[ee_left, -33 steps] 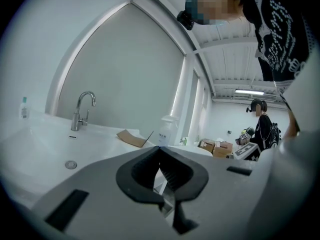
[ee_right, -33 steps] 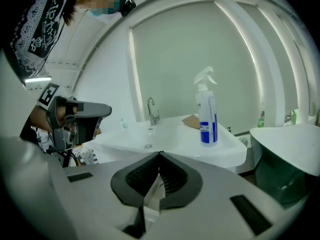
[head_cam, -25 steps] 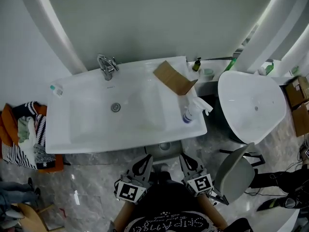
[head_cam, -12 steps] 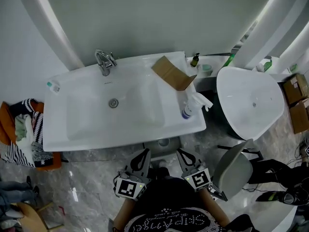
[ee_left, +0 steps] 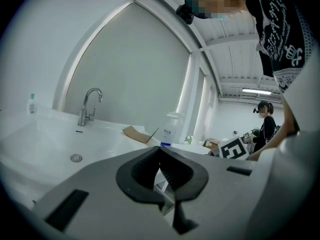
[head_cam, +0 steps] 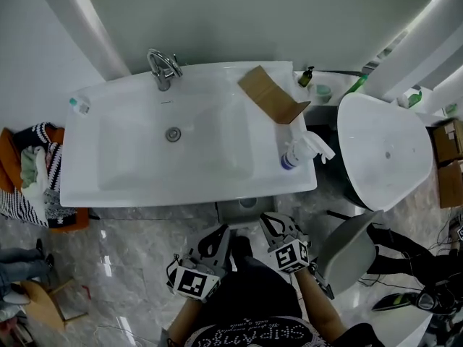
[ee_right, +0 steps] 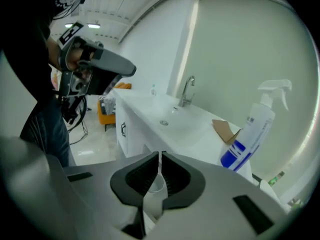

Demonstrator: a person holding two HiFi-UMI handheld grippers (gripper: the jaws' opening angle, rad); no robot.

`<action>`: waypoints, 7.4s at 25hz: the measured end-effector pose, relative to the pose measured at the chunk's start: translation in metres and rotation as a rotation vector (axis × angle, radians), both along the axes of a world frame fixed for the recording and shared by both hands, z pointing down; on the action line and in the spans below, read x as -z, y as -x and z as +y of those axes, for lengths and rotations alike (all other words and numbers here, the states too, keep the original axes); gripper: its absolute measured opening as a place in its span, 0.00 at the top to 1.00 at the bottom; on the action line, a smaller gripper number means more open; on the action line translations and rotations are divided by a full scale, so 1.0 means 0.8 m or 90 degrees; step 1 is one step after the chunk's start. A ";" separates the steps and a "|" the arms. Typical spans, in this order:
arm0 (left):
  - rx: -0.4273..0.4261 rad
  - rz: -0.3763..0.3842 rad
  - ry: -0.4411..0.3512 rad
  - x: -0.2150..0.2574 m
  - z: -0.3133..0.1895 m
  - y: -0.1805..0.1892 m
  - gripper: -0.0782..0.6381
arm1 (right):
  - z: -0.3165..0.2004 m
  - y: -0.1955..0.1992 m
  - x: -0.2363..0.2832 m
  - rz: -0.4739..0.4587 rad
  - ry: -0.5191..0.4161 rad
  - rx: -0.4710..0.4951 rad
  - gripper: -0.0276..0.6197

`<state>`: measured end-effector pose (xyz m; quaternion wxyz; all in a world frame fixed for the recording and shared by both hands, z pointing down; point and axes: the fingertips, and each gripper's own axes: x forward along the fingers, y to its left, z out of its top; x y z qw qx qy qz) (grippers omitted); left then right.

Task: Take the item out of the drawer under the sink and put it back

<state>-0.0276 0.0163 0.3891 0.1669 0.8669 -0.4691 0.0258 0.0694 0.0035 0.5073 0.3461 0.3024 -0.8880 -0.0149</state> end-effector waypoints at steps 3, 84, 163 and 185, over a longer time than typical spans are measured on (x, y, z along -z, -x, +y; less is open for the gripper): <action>-0.001 0.001 0.008 -0.008 0.006 -0.005 0.88 | -0.001 0.004 -0.038 0.054 0.020 0.047 0.92; -0.009 0.052 0.008 -0.005 0.028 -0.010 0.88 | 0.035 0.023 -0.087 0.282 -0.012 0.171 0.92; -0.149 0.056 -0.062 0.078 0.059 -0.006 0.89 | 0.103 0.077 0.173 -0.120 -0.107 -0.095 0.92; -0.115 0.061 -0.042 0.069 0.063 0.028 0.89 | 0.105 0.059 0.143 0.044 -0.139 -0.055 0.92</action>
